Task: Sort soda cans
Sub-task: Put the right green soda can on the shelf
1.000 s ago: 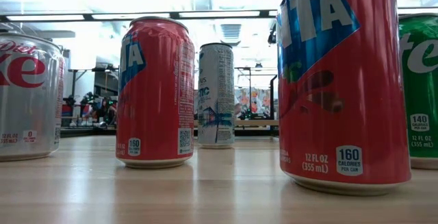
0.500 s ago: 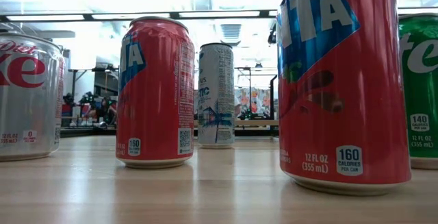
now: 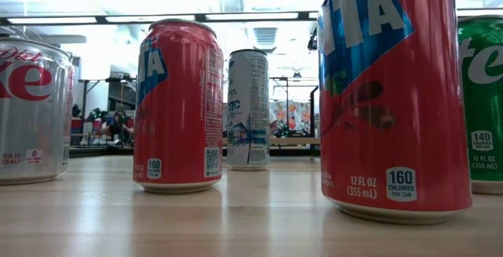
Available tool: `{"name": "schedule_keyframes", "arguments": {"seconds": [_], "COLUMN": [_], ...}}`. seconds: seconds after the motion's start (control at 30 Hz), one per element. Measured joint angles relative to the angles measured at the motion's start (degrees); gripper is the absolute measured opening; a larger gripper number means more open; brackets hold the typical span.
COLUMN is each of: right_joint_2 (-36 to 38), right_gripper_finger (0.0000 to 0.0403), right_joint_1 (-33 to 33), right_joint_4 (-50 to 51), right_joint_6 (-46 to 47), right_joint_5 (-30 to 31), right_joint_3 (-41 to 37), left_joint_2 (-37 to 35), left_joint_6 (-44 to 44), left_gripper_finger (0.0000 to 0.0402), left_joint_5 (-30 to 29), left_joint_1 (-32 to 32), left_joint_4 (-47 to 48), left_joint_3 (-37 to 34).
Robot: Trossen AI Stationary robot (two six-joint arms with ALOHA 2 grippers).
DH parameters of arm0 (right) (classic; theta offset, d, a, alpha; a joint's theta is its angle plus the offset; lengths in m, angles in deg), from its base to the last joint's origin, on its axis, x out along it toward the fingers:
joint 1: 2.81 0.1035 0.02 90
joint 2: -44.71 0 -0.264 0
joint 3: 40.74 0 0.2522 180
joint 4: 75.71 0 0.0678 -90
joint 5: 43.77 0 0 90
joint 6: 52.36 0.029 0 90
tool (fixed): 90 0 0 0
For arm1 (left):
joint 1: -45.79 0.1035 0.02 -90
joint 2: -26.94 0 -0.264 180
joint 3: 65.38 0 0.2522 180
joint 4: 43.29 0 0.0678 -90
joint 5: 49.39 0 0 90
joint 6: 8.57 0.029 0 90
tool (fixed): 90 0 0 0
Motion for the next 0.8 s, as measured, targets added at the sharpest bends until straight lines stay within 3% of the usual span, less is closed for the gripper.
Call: {"name": "schedule_keyframes", "arguments": {"seconds": [0.53,0.67,0.8], "right_joint_2": [-0.83,-1.73,-2.37], "right_gripper_finger": [0.0017,0.0048,0.0109], "right_joint_1": [-0.1,-0.15,-0.13], "right_joint_4": [0.21,0.17,0.17], "right_joint_6": [-18.12,-16.76,-11.63], "right_joint_5": [-0.24,0.26,-0.72], "right_joint_3": [-0.02,-0.04,-0.08], "left_joint_2": [0.0,0.0,0.0], "left_joint_6": [1.07,1.09,1.1], "left_gripper_finger": [0.0,0.0,0.0], "left_joint_5": [-0.02,-0.02,-0.02], "left_joint_1": [0.02,0.02,0.02], "left_joint_4": [-0.46,-0.46,-0.46], "left_joint_3": [0.0,0.0,0.0]}}
